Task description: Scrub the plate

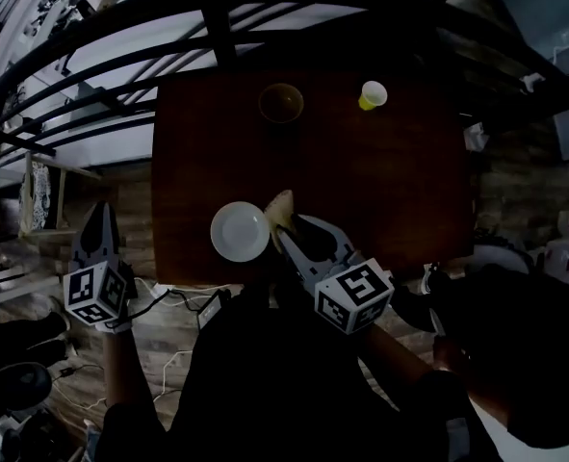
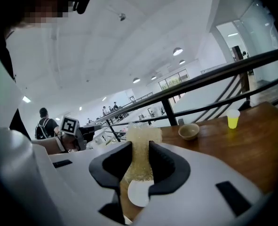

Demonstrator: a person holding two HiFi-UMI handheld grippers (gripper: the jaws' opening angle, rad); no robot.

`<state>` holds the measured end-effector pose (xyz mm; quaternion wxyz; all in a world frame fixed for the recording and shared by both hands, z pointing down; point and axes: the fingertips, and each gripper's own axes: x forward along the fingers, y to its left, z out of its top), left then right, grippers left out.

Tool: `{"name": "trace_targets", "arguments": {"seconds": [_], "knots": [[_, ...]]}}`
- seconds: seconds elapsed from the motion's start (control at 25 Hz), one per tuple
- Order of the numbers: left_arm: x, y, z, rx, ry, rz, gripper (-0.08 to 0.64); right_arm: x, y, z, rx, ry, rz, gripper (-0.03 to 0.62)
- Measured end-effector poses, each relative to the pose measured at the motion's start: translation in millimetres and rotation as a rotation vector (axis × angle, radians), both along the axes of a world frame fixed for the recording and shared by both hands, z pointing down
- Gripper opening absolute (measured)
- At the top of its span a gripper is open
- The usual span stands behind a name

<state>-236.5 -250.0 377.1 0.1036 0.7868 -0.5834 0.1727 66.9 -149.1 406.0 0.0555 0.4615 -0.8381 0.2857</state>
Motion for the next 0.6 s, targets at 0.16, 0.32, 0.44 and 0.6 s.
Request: {"name": "trace_targets", "arguments": {"seconds": [0.16, 0.32, 0.44, 0.6], "knots": [[58.0, 16.7, -73.0, 0.089, 0.163, 0.121, 0.034, 7.0, 2.6, -30.6, 0.078, 0.016, 0.009, 0.12], [117.6, 38.1, -93.3, 0.041, 0.288, 0.219, 0.034, 7.9, -0.5, -50.3, 0.119, -0.006, 0.045, 0.12], [168.7, 64.7, -85.4, -0.029, 0.378, 0.312, 0.034, 8.3, 2.0, -58.4, 0.136, -0.011, 0.07, 0.12], [217.9, 78.0, -80.0, -0.082, 0.429, 0.411, 0.034, 14.2, -3.8, -71.2, 0.141, -0.027, 0.116, 0.12]]}}
